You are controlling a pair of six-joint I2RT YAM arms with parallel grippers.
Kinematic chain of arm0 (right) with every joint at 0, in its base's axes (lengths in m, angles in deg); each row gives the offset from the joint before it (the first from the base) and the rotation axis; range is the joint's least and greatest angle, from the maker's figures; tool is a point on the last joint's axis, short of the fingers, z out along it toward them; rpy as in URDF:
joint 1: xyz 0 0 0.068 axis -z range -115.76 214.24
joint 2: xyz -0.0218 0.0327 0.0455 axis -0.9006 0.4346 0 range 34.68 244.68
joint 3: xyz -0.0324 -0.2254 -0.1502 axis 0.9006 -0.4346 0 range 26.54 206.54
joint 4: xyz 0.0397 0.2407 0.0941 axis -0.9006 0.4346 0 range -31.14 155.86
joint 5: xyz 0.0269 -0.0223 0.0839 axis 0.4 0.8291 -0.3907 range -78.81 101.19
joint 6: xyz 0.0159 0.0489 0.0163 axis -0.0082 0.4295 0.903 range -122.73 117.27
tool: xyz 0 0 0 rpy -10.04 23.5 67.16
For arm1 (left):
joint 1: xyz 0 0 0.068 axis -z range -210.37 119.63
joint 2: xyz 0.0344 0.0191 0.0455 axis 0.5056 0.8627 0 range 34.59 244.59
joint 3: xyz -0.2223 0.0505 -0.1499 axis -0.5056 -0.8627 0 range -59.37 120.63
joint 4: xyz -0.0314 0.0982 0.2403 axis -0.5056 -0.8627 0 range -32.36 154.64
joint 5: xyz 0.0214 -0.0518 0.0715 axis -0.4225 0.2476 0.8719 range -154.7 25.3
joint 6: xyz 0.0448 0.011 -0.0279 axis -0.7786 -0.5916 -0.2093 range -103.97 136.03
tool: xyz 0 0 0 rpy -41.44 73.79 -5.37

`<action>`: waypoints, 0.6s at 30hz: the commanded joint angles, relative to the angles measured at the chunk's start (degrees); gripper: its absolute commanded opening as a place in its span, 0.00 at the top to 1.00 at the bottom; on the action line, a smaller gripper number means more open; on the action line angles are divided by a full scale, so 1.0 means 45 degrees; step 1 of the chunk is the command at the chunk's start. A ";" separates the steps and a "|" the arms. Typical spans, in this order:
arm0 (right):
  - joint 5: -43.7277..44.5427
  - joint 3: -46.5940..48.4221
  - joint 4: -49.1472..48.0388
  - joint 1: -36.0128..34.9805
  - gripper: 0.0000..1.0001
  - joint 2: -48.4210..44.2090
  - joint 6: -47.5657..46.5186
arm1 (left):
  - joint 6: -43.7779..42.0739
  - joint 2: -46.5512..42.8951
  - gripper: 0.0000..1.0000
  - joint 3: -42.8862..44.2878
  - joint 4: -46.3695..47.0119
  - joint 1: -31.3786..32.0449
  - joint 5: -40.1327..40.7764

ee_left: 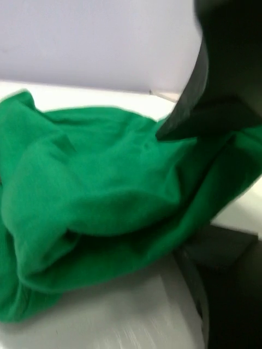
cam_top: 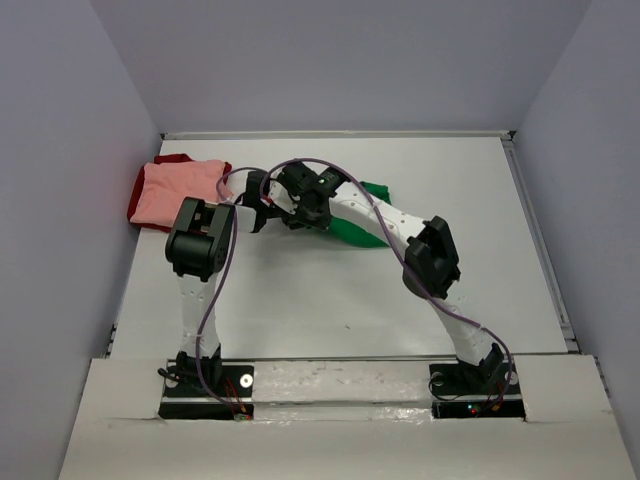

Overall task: Fold and stack the t-shirts
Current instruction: Neatly place the folded tshirt to the corner

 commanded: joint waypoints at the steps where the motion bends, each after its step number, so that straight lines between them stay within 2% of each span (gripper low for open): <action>1: 0.0209 0.0249 0.0114 -0.0162 1.00 -0.0667 -0.0075 | -0.0527 0.0342 0.53 0.0209 -0.0886 0.0098 0.0322; 3: 0.0229 0.0230 0.0133 -0.0162 1.00 -0.0687 -0.0075 | -0.0702 0.0400 0.74 0.0248 -0.1022 0.0098 0.0322; 4: 0.0190 0.0230 0.0172 -0.0162 1.00 -0.0706 -0.0075 | -0.0761 0.0381 0.79 0.0228 -0.1042 0.0117 0.0380; 6: 0.0073 0.0152 0.0250 -0.0162 1.00 -0.0745 -0.0075 | -0.0859 0.0459 0.85 0.0267 -0.1101 0.0117 0.0342; 8: 0.0014 0.0055 0.0270 -0.0162 1.00 -0.0803 -0.0095 | -0.0839 0.0479 0.98 0.0286 -0.1140 0.0098 0.0419; 11: 0.0014 -0.0062 0.0347 -0.0162 1.00 -0.0843 -0.0192 | -0.0917 0.0498 1.00 0.0306 -0.1199 0.0117 0.0420; 13: -0.0141 -0.0063 0.0425 -0.0162 0.74 -0.0901 -0.0192 | -0.1015 0.0401 1.00 0.0345 -0.1277 0.0117 0.0439; 14: -0.0568 -0.0102 0.0542 -0.0162 0.53 -0.0979 -0.0212 | -0.1093 0.0362 1.00 0.0423 -0.1335 0.0098 0.0420; 15: -0.0882 -0.0160 0.0582 -0.0162 0.43 -0.1289 -0.0231 | -0.1171 0.0265 1.00 0.0443 -0.1451 0.0117 0.0439; 17: -0.2009 -0.0432 0.0718 -0.0162 0.01 -0.1816 -0.0328 | -0.1598 0.0148 1.00 0.0617 -0.1956 0.0098 0.0594; 18: -0.2365 -0.0531 0.0738 -0.0162 0.00 -0.2457 -0.0368 | -0.1775 0.0069 1.00 0.0638 -0.2154 0.0059 0.0654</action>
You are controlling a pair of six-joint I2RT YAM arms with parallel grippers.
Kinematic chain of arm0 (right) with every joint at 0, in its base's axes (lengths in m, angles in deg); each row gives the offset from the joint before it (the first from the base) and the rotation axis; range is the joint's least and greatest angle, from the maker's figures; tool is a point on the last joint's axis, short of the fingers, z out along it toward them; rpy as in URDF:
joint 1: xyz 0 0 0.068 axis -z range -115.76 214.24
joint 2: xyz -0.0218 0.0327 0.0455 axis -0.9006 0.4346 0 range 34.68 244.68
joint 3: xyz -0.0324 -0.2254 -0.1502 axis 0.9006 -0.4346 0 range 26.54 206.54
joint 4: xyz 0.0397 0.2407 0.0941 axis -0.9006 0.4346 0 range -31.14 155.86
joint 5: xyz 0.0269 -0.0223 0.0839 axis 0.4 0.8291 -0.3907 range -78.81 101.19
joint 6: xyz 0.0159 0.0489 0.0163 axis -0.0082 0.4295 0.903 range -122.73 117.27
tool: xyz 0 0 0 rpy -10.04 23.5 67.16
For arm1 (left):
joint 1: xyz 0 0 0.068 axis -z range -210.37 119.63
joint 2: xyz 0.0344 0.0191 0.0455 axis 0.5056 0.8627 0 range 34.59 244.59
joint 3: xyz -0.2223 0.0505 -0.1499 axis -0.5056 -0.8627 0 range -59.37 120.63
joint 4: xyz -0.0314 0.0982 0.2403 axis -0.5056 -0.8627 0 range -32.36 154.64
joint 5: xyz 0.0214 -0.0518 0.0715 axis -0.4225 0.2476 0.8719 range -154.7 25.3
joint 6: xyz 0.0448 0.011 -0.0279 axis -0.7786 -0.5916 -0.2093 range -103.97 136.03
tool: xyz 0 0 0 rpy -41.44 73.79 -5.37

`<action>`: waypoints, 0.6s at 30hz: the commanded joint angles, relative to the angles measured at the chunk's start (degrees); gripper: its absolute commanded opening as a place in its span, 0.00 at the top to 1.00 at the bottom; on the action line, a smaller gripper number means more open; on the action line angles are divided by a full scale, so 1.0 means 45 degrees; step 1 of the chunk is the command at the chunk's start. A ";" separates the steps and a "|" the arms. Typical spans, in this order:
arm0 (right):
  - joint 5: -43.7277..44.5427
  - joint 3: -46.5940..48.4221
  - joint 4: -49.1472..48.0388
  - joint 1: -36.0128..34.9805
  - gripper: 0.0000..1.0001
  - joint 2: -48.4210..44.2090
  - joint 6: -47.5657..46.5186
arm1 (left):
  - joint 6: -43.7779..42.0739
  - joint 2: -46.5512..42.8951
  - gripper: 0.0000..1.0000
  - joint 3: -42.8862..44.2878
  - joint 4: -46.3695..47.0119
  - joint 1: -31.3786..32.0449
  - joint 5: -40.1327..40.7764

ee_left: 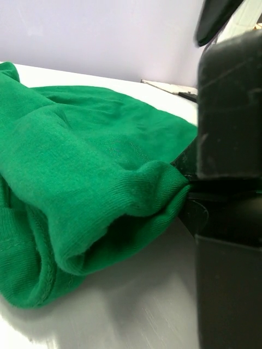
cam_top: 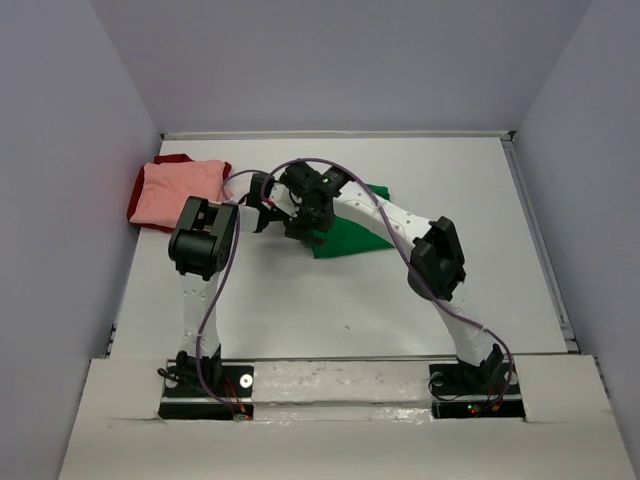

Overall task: Fold and stack the t-shirts
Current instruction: Neatly place the folded tshirt to the corner

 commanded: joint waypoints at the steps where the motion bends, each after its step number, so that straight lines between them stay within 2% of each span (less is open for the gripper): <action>1: -0.1945 -0.0347 0.0466 -0.0162 0.00 -0.2491 -0.0349 | -0.1087 -0.0354 1.00 0.0391 -0.1194 -0.0111 0.0669; 5: -0.1970 -0.1419 0.0408 0.0364 0.00 -0.4191 -0.0466 | -0.1944 -0.0725 1.00 0.0507 -0.2282 -0.0287 0.0824; 6: -0.1214 -0.2408 0.0118 0.0675 0.00 -0.4987 -0.0466 | -0.2488 -0.0899 1.00 0.0585 -0.2520 -0.0287 0.0902; 7: -0.0626 -0.2418 -0.0252 0.0678 0.00 -0.4995 -0.0485 | -0.2784 -0.0978 1.00 0.0624 -0.2754 -0.0307 0.0942; 9: 0.1055 -0.4462 -0.1658 0.1573 0.00 -0.6241 -0.0719 | -0.3702 -0.1135 1.00 0.0761 -0.3458 -0.0346 0.1137; 10: 0.1272 -0.5049 -0.2010 0.2021 0.08 -0.6612 -0.0817 | -0.4072 -0.1136 1.00 0.0877 -0.3730 -0.0385 0.1254; 11: 0.1236 -0.6002 -0.2304 0.3089 0.25 -0.6964 -0.0876 | -0.4424 -0.1116 1.00 0.1014 -0.4120 -0.0385 0.1583; 12: 0.0965 -0.6457 -0.2732 0.3622 0.52 -0.7567 -0.0838 | -0.4776 -0.0942 1.00 0.1363 -0.4781 -0.0366 0.1529; 13: 0.0807 -0.7428 -0.2930 0.4111 0.66 -0.7844 -0.0625 | -0.5572 -0.0786 1.00 0.1618 -0.5697 -0.0346 0.1741; 14: 0.0593 -0.7438 -0.3087 0.4560 0.80 -0.8117 -0.0487 | -0.5754 -0.0649 1.00 0.1775 -0.5918 -0.0307 0.1936; 15: 0.0282 -0.8463 -0.3340 0.5203 1.00 -0.8603 -0.0331 | -0.6104 -0.0493 1.00 0.1912 -0.6075 -0.0326 0.2035; 18: 0.0083 -1.0552 -0.4120 0.5677 1.00 -0.9580 0.0080 | -0.6983 -0.0607 1.00 0.2420 -0.6797 -0.0327 0.2562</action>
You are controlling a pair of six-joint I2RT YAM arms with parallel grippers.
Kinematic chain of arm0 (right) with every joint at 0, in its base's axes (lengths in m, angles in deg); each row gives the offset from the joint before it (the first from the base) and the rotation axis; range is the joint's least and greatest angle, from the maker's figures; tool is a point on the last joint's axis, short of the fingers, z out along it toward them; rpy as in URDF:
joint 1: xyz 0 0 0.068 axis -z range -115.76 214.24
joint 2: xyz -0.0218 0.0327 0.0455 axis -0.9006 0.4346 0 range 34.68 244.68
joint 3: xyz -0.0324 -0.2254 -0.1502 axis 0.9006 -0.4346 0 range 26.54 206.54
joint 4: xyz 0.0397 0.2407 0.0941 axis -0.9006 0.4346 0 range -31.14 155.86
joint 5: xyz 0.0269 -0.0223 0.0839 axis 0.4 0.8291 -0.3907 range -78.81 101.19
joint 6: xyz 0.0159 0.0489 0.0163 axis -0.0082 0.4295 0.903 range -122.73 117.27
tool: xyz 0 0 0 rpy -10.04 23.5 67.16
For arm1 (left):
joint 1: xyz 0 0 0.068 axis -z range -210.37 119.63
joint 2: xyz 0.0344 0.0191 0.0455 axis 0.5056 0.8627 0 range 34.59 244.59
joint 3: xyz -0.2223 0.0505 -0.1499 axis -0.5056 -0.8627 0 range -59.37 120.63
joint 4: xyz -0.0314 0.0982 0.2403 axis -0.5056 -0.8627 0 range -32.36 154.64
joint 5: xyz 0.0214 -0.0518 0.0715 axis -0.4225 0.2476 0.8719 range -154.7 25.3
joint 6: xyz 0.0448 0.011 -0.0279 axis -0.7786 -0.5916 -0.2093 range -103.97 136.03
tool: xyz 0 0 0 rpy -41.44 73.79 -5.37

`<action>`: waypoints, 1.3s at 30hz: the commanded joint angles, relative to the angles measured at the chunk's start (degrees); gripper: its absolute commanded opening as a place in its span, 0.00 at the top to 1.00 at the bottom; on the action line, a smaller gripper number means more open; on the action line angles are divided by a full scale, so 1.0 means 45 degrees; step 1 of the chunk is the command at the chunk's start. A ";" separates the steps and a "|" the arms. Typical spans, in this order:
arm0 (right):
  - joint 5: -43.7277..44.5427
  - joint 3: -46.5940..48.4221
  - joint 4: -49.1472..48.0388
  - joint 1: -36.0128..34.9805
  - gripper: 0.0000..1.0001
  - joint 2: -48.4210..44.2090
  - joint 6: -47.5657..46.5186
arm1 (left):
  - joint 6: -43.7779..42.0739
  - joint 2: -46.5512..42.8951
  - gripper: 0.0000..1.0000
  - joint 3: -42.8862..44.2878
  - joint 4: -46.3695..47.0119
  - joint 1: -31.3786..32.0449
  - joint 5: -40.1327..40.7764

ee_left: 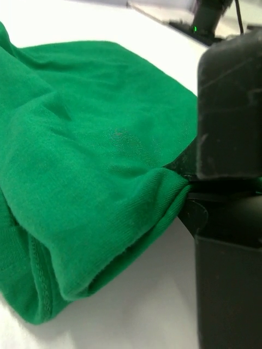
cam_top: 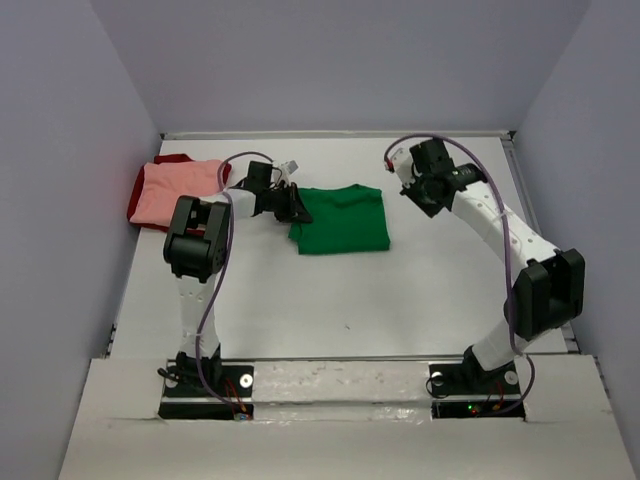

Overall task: Fold and stack the t-shirts
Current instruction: Neatly place the folded tshirt to the corner

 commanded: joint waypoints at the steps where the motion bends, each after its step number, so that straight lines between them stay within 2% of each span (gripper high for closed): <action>1: -0.0233 -0.2585 -0.1577 0.0204 1.00 -0.1409 0.0460 | -0.2520 -0.0190 1.00 0.0774 -0.2388 -0.0074 0.1479; 6: -0.1010 -0.3546 -0.2437 0.0886 1.00 -0.1822 0.0654 | -0.5350 -0.0951 1.00 0.2003 -0.4906 -0.0152 0.3256; 11: -0.1462 -0.3956 -0.2926 0.0888 1.00 -0.0752 0.1045 | -0.6274 -0.1419 1.00 0.3333 -0.7678 -0.0366 0.4602; 14: -0.1151 -0.3976 -0.3044 0.0888 1.00 -0.0260 0.1104 | -0.6937 -0.2005 1.00 0.3725 -0.8113 -0.0464 0.5831; 18: -0.0685 -0.4776 -0.3980 0.0888 1.00 -0.0181 0.0811 | -0.7777 -0.2164 1.00 0.5534 -1.0063 -0.0931 0.6538; 21: -0.0584 -0.5011 -0.4235 0.0888 1.00 -0.0142 0.0850 | -0.8168 -0.2806 1.00 0.5950 -1.0223 -0.1419 0.7085; 31: -0.0623 -0.5070 -0.4255 0.0888 1.00 -0.0064 0.1124 | -0.9243 -0.3101 1.00 0.8528 -1.1900 -0.3782 0.6598; 39: -0.0350 -0.5090 -0.4255 0.0888 1.00 0.0365 0.1124 | -1.0239 -0.2984 1.00 1.0246 -1.3307 -0.4663 0.6969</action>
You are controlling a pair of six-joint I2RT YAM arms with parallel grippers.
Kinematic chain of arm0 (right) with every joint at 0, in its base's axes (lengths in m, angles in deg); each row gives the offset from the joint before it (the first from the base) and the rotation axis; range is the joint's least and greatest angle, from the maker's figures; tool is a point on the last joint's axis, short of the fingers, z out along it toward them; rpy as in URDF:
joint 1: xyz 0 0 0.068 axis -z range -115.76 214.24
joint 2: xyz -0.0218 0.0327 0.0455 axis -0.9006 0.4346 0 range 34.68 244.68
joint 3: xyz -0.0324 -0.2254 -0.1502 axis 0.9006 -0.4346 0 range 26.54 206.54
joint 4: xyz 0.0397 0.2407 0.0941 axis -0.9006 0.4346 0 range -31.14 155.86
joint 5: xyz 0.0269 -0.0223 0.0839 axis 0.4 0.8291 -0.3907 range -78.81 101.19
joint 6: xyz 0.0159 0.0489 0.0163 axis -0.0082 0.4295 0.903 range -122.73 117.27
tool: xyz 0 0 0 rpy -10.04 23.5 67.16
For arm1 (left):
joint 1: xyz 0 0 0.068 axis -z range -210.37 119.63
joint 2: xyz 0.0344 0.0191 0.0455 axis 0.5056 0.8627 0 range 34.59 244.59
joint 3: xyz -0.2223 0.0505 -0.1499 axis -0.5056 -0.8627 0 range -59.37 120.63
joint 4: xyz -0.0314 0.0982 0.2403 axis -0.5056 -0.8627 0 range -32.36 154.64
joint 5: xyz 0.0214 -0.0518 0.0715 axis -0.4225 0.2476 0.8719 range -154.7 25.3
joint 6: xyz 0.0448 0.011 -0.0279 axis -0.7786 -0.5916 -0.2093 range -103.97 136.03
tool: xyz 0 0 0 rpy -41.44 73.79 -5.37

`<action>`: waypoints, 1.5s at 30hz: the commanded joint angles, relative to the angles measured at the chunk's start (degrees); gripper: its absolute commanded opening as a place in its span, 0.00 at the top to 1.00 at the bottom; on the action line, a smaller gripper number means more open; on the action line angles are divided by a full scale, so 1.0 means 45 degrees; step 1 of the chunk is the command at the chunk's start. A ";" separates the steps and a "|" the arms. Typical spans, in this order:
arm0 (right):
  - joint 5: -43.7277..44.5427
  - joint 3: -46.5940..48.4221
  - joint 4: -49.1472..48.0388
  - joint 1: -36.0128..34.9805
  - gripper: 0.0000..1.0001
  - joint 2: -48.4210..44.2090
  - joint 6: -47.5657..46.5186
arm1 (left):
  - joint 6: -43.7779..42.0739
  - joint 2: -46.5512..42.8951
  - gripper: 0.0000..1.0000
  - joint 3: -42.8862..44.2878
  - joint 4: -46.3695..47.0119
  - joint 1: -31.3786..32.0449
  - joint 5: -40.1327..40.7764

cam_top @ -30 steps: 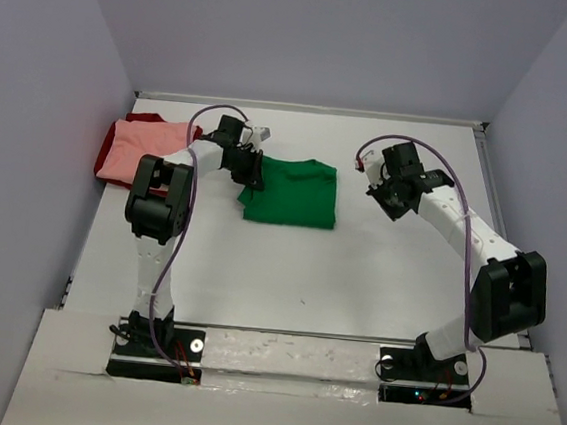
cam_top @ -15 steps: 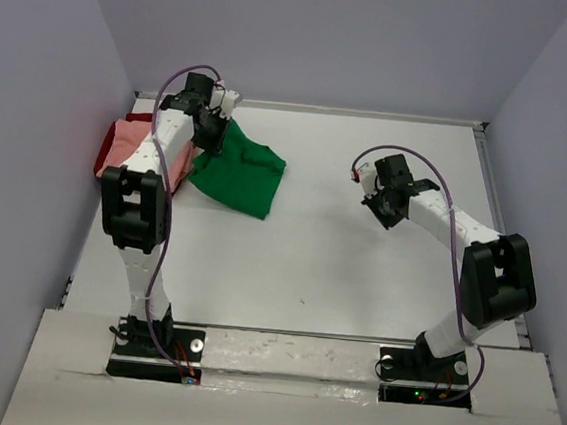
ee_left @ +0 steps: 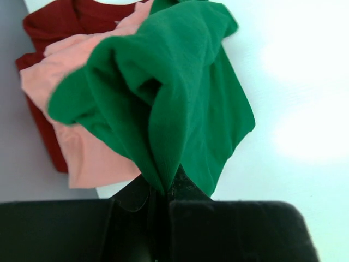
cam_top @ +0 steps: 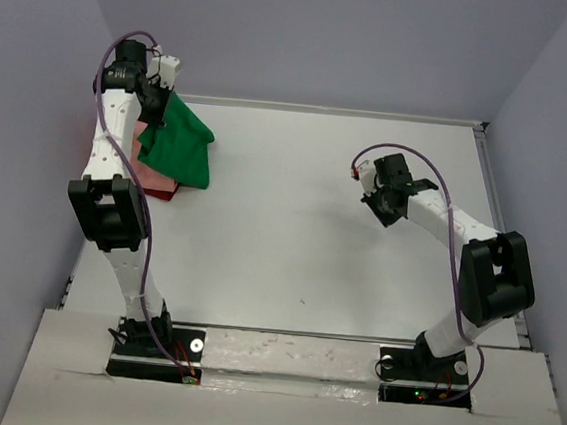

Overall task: Fold and stack the t-shirts
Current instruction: Neatly place the folded tshirt to the corner

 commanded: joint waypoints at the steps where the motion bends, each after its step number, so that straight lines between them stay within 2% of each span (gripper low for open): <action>1: 0.0354 0.0025 -0.0433 0.0072 1.00 0.0394 0.0201 | -0.0865 -0.0663 1.00 0.1611 -0.1233 -0.0175 0.0223; 10: 0.0375 0.0064 -0.0394 0.0072 1.00 0.0649 0.0279 | -0.1334 -0.0662 1.00 0.3489 -0.2250 -0.0508 0.0203; 37: 0.0433 0.0220 -0.0199 0.0072 1.00 0.1450 0.0377 | -0.2603 -0.0623 1.00 0.3978 -0.2348 -0.1484 0.0965; 45: 0.0608 0.0298 -0.0120 0.0072 1.00 0.1821 0.0396 | -0.3208 -0.0291 1.00 0.3219 -0.1686 -0.2129 0.1082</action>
